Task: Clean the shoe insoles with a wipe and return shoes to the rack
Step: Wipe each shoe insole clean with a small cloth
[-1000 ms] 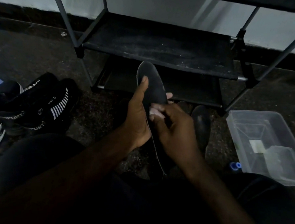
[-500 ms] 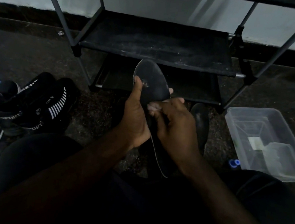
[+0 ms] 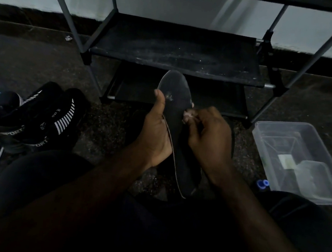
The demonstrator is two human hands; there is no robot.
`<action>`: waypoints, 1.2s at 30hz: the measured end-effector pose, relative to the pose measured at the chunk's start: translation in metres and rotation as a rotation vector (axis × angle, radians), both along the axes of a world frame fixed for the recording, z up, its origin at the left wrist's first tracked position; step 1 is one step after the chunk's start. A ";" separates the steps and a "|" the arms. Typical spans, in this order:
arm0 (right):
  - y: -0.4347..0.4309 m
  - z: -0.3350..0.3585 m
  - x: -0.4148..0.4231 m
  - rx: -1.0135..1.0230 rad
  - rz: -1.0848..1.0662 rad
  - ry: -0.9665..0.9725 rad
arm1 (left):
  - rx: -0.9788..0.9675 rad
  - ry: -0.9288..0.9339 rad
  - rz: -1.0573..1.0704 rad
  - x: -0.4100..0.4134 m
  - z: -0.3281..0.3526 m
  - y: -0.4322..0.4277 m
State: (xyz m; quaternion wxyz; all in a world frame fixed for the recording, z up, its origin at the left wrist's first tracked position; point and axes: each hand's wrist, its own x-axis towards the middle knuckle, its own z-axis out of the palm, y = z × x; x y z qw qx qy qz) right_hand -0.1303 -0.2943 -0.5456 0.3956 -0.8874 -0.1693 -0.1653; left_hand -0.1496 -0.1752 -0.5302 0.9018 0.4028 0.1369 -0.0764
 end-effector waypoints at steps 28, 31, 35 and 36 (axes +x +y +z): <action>0.010 -0.004 -0.016 0.147 0.049 0.039 | 0.110 0.091 0.016 0.005 -0.010 0.000; 0.013 -0.004 -0.022 0.112 0.167 0.018 | 0.101 0.110 0.030 0.004 -0.009 0.001; 0.000 -0.006 0.002 -0.032 0.083 -0.024 | 0.050 0.081 0.039 0.005 -0.009 -0.001; -0.002 -0.006 0.006 -0.032 0.038 -0.020 | 0.046 0.079 0.039 0.005 -0.007 -0.002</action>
